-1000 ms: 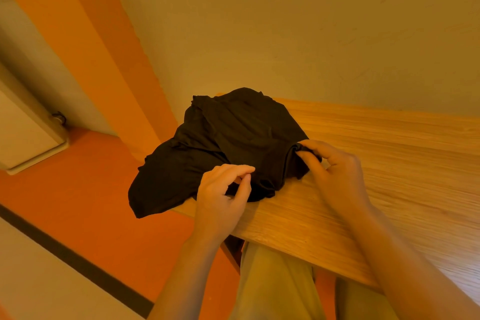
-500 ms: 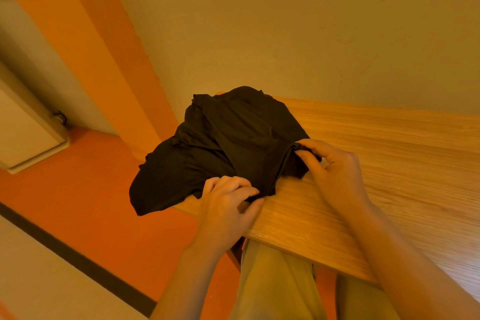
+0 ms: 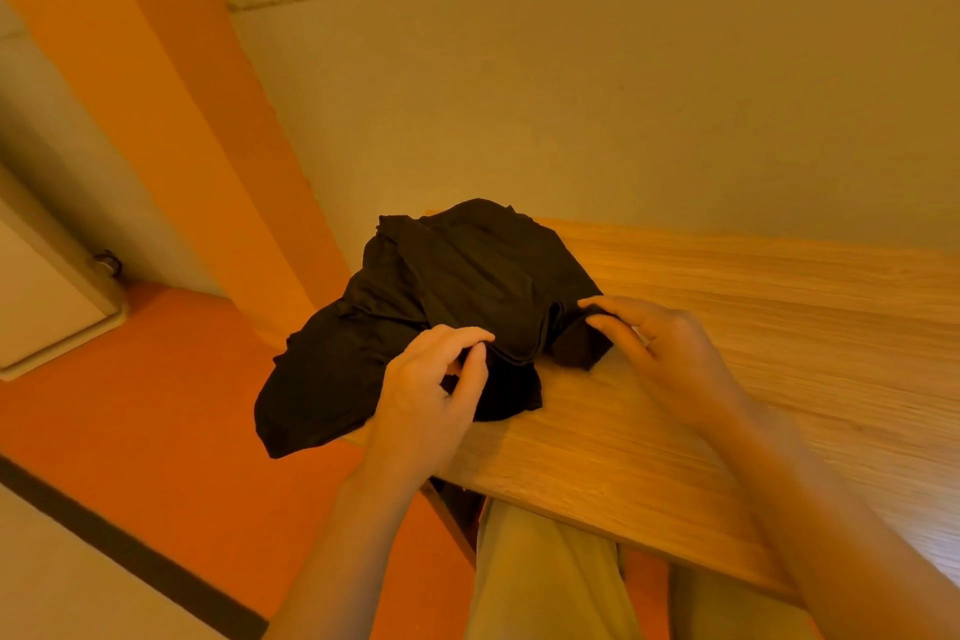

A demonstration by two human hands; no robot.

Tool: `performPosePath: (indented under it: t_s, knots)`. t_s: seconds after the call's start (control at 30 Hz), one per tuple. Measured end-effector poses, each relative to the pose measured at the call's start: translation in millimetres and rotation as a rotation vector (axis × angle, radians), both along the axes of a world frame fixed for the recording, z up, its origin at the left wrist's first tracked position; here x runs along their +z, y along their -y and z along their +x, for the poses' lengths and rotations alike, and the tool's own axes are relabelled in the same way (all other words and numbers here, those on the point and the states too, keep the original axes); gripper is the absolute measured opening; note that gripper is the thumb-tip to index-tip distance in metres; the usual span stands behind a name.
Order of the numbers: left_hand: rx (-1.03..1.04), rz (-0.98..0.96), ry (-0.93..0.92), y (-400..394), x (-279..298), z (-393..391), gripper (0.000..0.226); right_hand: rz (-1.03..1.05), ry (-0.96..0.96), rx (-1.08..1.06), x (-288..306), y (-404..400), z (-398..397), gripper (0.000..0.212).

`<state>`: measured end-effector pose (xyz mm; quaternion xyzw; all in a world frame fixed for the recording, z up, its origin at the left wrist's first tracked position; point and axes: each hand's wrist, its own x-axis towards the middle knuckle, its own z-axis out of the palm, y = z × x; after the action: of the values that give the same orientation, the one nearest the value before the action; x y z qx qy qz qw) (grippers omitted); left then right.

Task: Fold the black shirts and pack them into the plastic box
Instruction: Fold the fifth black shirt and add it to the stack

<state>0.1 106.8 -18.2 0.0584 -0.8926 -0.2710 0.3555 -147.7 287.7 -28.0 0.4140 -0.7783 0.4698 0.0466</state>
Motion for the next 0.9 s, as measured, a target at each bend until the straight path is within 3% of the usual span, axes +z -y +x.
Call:
performPosePath:
  t_s: [0.27,0.4,0.57,0.9]
  knots:
    - [-0.101,0.068,0.14,-2.1,55.3,-32.5,0.017,0.265,-0.202,0.053,41.1,-40.5,-18.1,0.029]
    - [-0.17,0.06,0.277,-14.4,87.9,-72.9,0.012,0.21,-0.205,-0.009,75.3,-58.0,-36.2,0.021]
    - [-0.306,0.075,0.309,-49.5,120.3,-135.2,0.006,0.131,-0.212,-0.099,115.2,-73.6,-63.6,0.017]
    - [-0.434,0.003,0.305,-122.4,200.4,-256.2,0.007,0.296,-0.201,-0.288,204.7,-120.8,-139.8,0.014]
